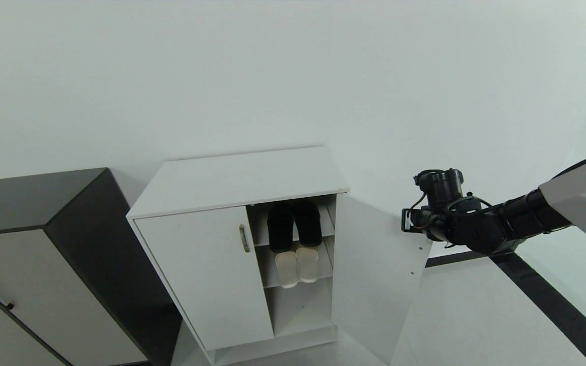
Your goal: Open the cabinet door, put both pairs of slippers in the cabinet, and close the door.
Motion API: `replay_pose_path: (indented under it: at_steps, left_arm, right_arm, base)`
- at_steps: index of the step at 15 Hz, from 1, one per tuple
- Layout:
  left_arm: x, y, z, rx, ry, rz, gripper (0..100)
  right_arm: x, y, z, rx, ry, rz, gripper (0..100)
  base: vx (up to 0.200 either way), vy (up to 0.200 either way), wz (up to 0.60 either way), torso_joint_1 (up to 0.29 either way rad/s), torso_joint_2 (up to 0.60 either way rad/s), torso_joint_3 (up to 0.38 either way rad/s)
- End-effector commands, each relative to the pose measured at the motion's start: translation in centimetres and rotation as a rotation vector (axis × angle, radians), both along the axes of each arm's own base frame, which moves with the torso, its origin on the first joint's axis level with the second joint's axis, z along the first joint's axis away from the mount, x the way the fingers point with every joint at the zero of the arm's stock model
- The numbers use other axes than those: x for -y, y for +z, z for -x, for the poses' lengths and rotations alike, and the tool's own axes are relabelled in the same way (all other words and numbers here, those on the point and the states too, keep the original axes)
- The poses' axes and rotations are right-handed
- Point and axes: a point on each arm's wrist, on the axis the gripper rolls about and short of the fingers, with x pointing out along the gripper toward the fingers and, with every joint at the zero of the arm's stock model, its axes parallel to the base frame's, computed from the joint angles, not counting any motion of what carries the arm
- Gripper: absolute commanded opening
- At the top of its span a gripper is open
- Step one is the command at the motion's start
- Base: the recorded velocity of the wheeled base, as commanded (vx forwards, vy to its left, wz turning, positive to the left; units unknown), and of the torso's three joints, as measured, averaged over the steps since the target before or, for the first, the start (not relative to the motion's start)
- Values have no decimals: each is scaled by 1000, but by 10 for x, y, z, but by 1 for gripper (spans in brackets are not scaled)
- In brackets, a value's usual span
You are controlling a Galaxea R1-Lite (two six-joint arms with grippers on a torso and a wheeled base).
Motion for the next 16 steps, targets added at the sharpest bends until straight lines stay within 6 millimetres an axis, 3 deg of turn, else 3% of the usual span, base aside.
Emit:
replay_pose_path:
  at_steps: [1,4,9,12,16]
  left_arm:
    - [0,0,0,-1,0,1,0]
    - [0,0,0,-1,0,1,0]
    - [0,0,0,0,0,-1,0]
    - [0,0,0,0,0,1,0]
    - [0,0,0,-1,0,1,0]
  right_arm:
    - [-1,-1,1,-6,4,2,0]
    - [-7,-2,8,-18,23,7,0]
    - [-44,18,59,-6,146,6,0]
    - [-49,35,77,26,183,-7,0]
    - [-62,34,95,15,240,5,0]
  base:
    - [0,0,0,0,0,0]
    - [0,0,0,0,0,0]
    - [0,0,0,0,0,0]
    - [0,0,0,0,0,0]
    - [0,0,0,0,0,0]
